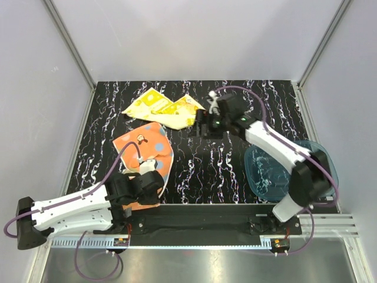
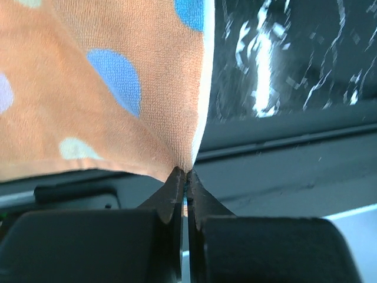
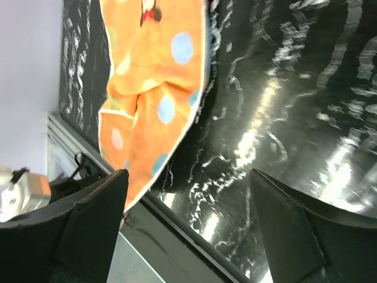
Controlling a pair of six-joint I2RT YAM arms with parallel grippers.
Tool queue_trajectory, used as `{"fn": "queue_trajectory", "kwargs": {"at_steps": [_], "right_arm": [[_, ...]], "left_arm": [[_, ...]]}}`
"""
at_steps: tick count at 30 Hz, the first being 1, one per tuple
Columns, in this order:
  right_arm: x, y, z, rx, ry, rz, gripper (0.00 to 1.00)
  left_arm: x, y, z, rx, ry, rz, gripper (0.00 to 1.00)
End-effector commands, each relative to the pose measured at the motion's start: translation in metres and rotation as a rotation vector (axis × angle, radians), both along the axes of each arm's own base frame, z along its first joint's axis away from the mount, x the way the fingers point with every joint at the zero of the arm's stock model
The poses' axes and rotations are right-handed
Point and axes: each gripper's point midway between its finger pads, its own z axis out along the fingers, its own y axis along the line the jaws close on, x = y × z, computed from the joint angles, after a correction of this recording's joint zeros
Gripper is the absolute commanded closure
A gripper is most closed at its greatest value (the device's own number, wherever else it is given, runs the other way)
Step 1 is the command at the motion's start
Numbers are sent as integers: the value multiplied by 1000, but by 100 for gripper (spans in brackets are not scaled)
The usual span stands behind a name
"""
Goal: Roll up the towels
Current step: Flatten the towel
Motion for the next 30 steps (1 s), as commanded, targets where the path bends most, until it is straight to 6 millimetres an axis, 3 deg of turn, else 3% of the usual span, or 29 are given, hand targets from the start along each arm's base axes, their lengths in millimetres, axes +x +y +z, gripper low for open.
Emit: {"fn": "queue_trajectory", "kwargs": {"at_steps": [1, 2, 3, 4, 5, 6, 7, 8, 10, 11, 13, 14, 16, 17, 19, 20, 30], "right_arm": [[10, 49, -18, -17, 31, 59, 10], [17, 62, -9, -4, 15, 73, 12], [16, 73, -14, -10, 28, 94, 13], [21, 81, -35, -36, 64, 104, 14], [30, 92, -27, -19, 43, 116, 15], [31, 97, -31, -29, 54, 127, 16], [37, 101, -51, -59, 78, 142, 17], [49, 109, -40, -51, 49, 144, 19], [56, 114, -64, -95, 88, 159, 20], [63, 121, -56, -82, 70, 164, 21], [68, 124, -78, -114, 110, 167, 21], [75, 129, -73, -110, 91, 162, 21], [79, 130, -92, -131, 120, 161, 21], [84, 136, -87, -121, 105, 163, 22], [85, 138, -106, -139, 149, 163, 23], [89, 143, -101, -126, 142, 165, 23], [91, 160, -141, -93, 263, 154, 27]], "left_arm": [[-22, 15, -5, 19, 77, 28, 100], [-24, 16, -5, 16, 79, 29, 100], [-26, 17, -5, 15, 82, 29, 100], [-29, 18, -5, 13, 87, 30, 100], [-30, 18, -4, 12, 87, 30, 100], [-33, 20, -5, 20, 90, 23, 100], [-34, 21, -4, 19, 91, 25, 100], [-34, 21, -5, 21, 92, 24, 100], [-36, 24, -6, 31, 97, 27, 100], [-37, 24, -6, 32, 98, 27, 100], [-38, 23, -4, 22, 97, 26, 100], [-37, 23, -4, 18, 95, 29, 100], [-37, 23, -2, 10, 93, 32, 100], [-37, 23, -2, 9, 91, 32, 100], [-38, 24, -1, 10, 93, 30, 100], [-38, 24, -1, 8, 93, 32, 100], [-38, 24, 12, -30, 77, 29, 100]]}}
